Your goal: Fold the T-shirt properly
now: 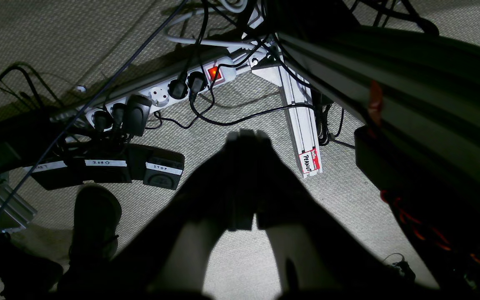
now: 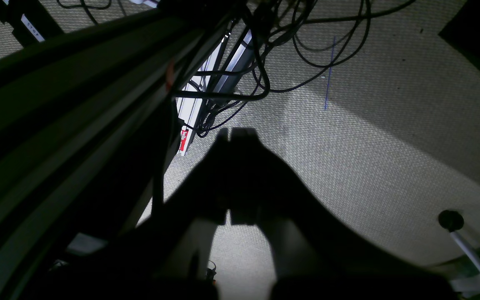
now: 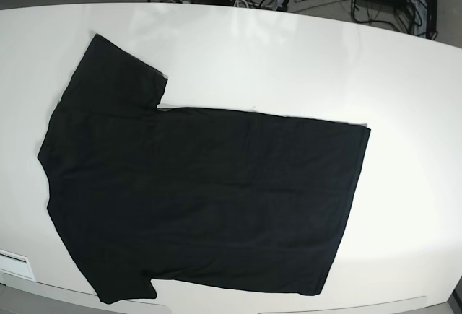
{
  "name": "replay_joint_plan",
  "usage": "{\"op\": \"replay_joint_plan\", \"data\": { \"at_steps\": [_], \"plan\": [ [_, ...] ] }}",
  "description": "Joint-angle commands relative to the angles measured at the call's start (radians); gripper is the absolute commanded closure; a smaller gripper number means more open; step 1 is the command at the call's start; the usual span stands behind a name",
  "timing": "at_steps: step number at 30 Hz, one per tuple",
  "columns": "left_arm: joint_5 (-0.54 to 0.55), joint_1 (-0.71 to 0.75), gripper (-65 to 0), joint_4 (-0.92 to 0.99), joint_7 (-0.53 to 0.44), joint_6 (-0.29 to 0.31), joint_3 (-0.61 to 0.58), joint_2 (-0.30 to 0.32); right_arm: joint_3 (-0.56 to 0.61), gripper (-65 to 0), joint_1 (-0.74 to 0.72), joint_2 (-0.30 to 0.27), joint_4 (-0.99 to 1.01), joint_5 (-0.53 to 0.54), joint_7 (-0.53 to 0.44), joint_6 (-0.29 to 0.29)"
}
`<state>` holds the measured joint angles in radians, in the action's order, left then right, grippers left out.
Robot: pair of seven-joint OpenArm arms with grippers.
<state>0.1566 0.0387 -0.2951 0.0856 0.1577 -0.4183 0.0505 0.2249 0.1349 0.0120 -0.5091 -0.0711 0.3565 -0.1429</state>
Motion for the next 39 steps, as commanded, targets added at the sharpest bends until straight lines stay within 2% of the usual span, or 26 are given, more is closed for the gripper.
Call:
{"op": "replay_joint_plan", "data": {
  "at_steps": [1, 3, 6, 8, 11, 16, 18, 20, 24, 27, 30, 35, 39],
  "plan": [
    [0.001, 0.000, 0.0, -0.007, -0.006, 0.006, 0.000, -0.001, -0.002, 0.0, -0.002, 0.008, -0.008, 0.010, -0.004, -0.015],
    [0.001, 0.000, 0.0, -0.007, -0.005, 0.007, 0.000, 0.000, -0.002, 0.0, -0.002, 0.007, -0.008, 0.010, 0.003, -0.015],
    [0.001, 0.000, 0.0, -0.007, 0.025, 0.008, 0.000, 0.008, -0.001, 0.0, 0.002, 0.007, -0.008, 0.010, 0.065, -0.015],
    [0.001, 0.003, 0.0, -0.014, 0.059, 0.039, 0.000, 0.023, -0.002, 0.0, 0.007, 0.006, -0.008, 0.010, 0.111, -0.014],
    [0.001, 0.042, 0.0, -0.068, 0.097, 0.115, 0.000, 0.065, -0.002, 0.0, 0.046, -0.001, -0.023, 0.010, 0.127, -0.014],
    [0.013, 0.171, 0.0, -0.232, 0.134, 0.120, 0.000, 0.158, -0.002, 0.0, 0.184, -0.035, -0.146, 0.011, 0.129, -0.015],
    [0.020, 0.235, 0.0, -0.322, 0.160, 0.119, 0.000, 0.206, -0.001, 0.0, 0.253, -0.053, -0.225, 0.011, 0.144, -0.019],
    [0.070, 0.304, 0.0, -0.428, 0.209, 0.119, 0.000, 0.259, -0.001, 0.0, 0.328, -0.075, -0.320, 0.013, 0.187, -0.050],
    [0.131, 0.459, 0.0, -0.679, 0.286, 0.117, 0.001, 0.381, -0.002, 0.0, 0.501, -0.128, -0.548, 0.080, 0.245, -0.071],
    [0.132, 0.587, 0.0, -0.886, 0.291, 0.076, 0.001, 0.492, -0.002, 0.0, 0.652, -0.179, -0.744, 0.143, 0.244, -0.066],
    [0.132, 0.700, 0.0, -1.081, 0.315, 0.020, 0.008, 0.599, -0.002, 0.0, 0.797, -0.225, -0.945, 0.150, 0.244, -0.066],
    [0.125, 0.893, 0.0, -1.355, 0.322, -0.005, 0.098, 0.743, -0.002, 0.0, 1.009, -0.283, -1.228, 0.145, 0.244, -0.001],
    [0.117, 1.035, 0.0, -1.544, 0.379, -0.005, 0.251, 0.799, -0.003, 0.0, 1.149, -0.309, -1.423, 0.111, 0.244, 0.039]
  ]
}}
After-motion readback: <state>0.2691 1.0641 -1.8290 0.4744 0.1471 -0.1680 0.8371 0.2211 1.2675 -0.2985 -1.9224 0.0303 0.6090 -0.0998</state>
